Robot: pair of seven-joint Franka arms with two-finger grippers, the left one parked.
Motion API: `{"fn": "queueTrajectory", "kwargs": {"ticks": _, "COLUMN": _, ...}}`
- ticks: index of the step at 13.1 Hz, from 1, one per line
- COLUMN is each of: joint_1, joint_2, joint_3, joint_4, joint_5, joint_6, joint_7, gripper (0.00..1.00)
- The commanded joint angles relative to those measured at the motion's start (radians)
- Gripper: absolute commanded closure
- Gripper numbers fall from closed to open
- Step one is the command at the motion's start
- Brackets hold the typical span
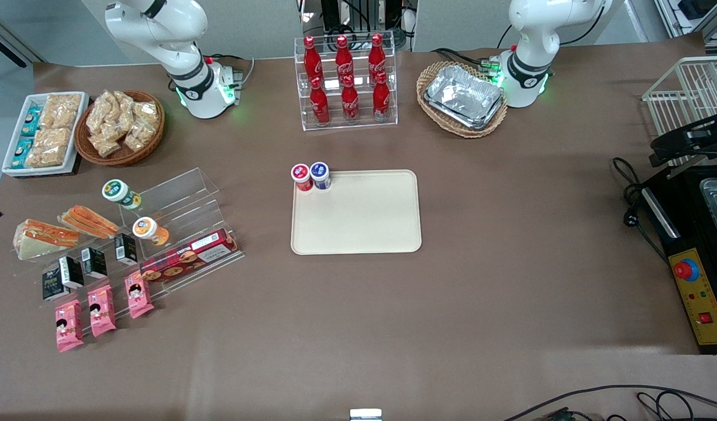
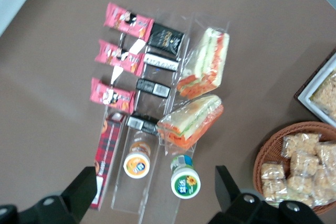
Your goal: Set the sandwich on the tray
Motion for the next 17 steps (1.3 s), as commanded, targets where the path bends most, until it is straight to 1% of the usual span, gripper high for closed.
{"fn": "queueTrajectory", "kwargs": {"ticks": 1, "joint_1": -0.007, "joint_2": 0.034, "joint_3": -0.080, "joint_4": 0.010, "joint_5": 0.064, "joint_6": 0.060, "joint_7": 0.068, "gripper": 0.00}}
{"fn": "queueTrajectory", "kwargs": {"ticks": 3, "joint_1": -0.008, "joint_2": 0.069, "joint_3": -0.107, "joint_4": 0.001, "joint_5": 0.065, "joint_6": 0.105, "joint_7": 0.059, "gripper": 0.00}}
{"fn": "queueTrajectory", "kwargs": {"ticks": 6, "joint_1": -0.033, "joint_2": 0.094, "joint_3": -0.111, "joint_4": -0.069, "joint_5": 0.088, "joint_6": 0.204, "joint_7": 0.059, "gripper": 0.00}}
{"fn": "queueTrajectory", "kwargs": {"ticks": 10, "joint_1": -0.048, "joint_2": 0.170, "joint_3": -0.111, "joint_4": -0.083, "joint_5": 0.090, "joint_6": 0.264, "joint_7": 0.063, "gripper": 0.00}}
{"fn": "queueTrajectory", "kwargs": {"ticks": 17, "joint_1": -0.051, "joint_2": 0.164, "joint_3": -0.111, "joint_4": -0.259, "joint_5": 0.090, "joint_6": 0.412, "joint_7": 0.057, "gripper": 0.00}}
